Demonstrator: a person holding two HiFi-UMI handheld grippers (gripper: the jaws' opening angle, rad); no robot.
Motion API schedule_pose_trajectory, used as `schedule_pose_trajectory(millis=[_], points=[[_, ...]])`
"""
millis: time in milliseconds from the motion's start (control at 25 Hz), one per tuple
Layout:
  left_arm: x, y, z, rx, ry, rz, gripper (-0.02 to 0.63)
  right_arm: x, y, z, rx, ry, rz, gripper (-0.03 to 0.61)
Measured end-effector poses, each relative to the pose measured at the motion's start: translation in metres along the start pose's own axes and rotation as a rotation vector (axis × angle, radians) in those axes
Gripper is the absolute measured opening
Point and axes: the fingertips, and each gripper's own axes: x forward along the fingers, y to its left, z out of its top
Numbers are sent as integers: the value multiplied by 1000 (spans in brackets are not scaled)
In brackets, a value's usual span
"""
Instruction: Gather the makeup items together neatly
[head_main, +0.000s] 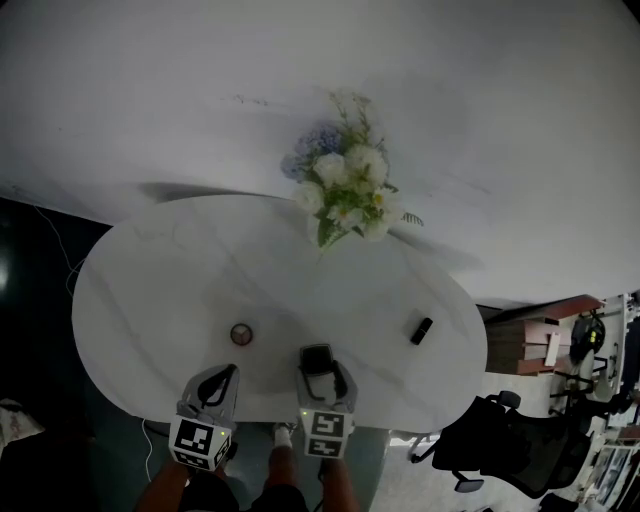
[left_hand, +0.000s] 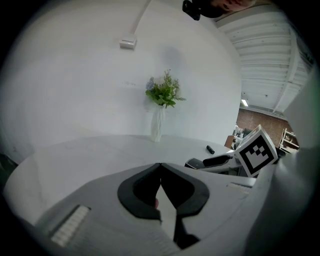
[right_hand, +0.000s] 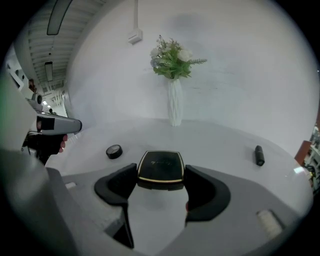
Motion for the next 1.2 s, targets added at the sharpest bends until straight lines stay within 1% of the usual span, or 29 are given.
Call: schedule_pose_trajectory(millis=[320,560,720,920,1200], points=[[-17,40,2,-11,-6,41,11,18,38,19,-5,-7,28,307],[-20,65,4,-8,2,36,11,34,56,24,16,5,13,307],[-18,79,-1,-1,16,17,11,45,63,21,38,18,-14,307],[-13,93,-7,11,32,-13,11,55,63,10,63,45,-75,307],[-5,101,-11,28,43,-57,11,59,65,0,71,62,-136,307]])
